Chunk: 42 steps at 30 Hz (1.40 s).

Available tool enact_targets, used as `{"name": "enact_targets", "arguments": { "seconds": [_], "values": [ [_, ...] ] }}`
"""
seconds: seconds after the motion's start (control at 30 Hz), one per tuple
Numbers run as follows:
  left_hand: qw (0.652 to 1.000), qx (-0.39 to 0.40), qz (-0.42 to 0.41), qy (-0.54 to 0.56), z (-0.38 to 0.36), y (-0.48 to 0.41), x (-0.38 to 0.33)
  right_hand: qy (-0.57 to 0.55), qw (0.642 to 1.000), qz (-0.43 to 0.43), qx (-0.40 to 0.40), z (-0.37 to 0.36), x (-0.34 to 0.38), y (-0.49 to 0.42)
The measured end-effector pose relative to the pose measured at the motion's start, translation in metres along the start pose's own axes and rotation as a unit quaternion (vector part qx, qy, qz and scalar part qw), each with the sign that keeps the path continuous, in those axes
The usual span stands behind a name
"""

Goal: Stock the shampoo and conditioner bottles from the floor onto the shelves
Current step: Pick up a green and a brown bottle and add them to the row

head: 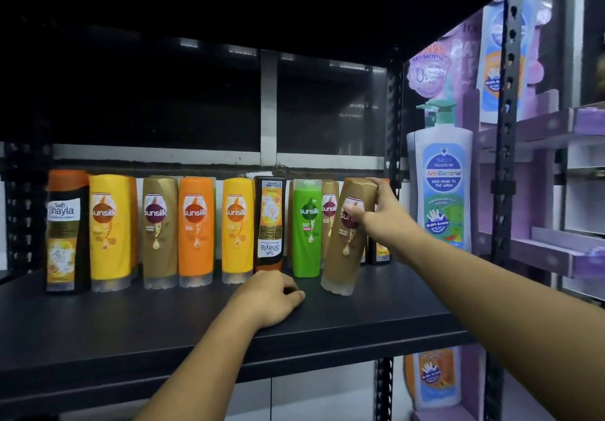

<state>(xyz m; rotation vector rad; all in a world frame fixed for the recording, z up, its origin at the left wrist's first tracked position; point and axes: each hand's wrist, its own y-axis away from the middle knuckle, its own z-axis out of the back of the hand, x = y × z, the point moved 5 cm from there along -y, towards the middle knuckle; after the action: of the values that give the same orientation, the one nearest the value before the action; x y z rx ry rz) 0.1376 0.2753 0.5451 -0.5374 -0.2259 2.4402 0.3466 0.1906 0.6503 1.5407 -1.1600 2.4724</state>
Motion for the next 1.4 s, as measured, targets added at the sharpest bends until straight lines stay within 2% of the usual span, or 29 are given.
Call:
{"name": "enact_targets", "arguments": {
  "seconds": [0.23, 0.37, 0.5, 0.73, 0.97, 1.17, 1.4],
  "values": [
    [1.000, 0.002, 0.000, 0.001, 0.000, 0.000, 0.001, 0.004, 0.999, -0.010, 0.041, -0.027, -0.004, -0.003],
    [1.000, 0.005, -0.002, 0.003, 0.000, 0.000, 0.001, -0.005, 0.999, -0.015, 0.037, -0.035, -0.010, 0.005],
    [1.000, 0.013, -0.011, -0.012, -0.001, 0.000, 0.000, 0.108, 0.990, -0.047, 0.083, -0.045, -0.037, 0.034],
    [1.000, 0.006, -0.006, -0.030, -0.001, -0.004, -0.002, 0.126, 0.987, -0.088, 0.039, -0.041, -0.078, 0.015],
    [0.995, -0.089, 0.026, -0.019, 0.015, -0.037, -0.018, 0.153, 0.984, -0.088, -0.019, -0.044, -0.108, 0.001],
    [0.979, -0.157, 0.107, 0.069, 0.006, -0.068, -0.028, 0.200, 0.978, -0.063, -0.001, -0.048, -0.121, -0.008],
    [0.977, -0.176, 0.116, 0.027, -0.005, -0.079, -0.031, 0.198, 0.980, -0.024, 0.028, -0.054, -0.122, -0.010]
  ]
}}
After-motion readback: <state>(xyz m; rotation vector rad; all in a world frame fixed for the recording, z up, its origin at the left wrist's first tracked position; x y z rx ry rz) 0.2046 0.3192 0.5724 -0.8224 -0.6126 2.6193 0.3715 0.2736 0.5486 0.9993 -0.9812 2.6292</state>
